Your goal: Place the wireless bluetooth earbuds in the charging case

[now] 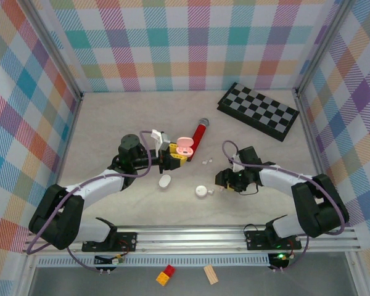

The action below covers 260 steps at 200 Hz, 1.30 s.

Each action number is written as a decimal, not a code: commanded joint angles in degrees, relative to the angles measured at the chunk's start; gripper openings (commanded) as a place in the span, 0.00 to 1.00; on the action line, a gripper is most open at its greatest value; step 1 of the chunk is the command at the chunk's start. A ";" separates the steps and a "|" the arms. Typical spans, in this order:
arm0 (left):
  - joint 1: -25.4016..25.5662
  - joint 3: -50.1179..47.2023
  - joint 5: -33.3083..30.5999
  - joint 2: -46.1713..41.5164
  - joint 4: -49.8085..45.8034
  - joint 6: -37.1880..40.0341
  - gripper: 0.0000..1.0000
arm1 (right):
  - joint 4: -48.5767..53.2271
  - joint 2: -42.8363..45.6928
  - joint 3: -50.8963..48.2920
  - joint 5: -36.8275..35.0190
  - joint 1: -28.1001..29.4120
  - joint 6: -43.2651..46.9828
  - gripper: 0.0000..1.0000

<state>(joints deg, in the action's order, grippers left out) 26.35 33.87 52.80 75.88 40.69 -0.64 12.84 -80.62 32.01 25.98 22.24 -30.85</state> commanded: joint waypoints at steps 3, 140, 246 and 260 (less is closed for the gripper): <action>-0.67 -0.39 0.50 -1.45 2.29 0.29 0.34 | -0.38 0.65 -0.79 1.66 0.74 0.27 0.57; -0.68 -0.37 1.17 -1.87 2.85 -0.46 0.34 | -4.60 -0.62 -1.25 3.72 1.05 -0.72 0.49; -0.77 -0.12 1.34 -1.95 2.55 -0.41 0.34 | -6.33 -3.49 -1.25 4.02 1.58 -1.11 0.37; -0.68 -0.14 1.35 -2.05 2.47 -0.41 0.34 | -6.38 -3.87 -1.17 3.90 1.67 -1.12 0.35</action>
<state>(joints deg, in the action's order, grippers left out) 26.04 33.87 52.84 75.46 40.73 -0.69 7.22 -83.33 30.83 29.21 23.51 -31.38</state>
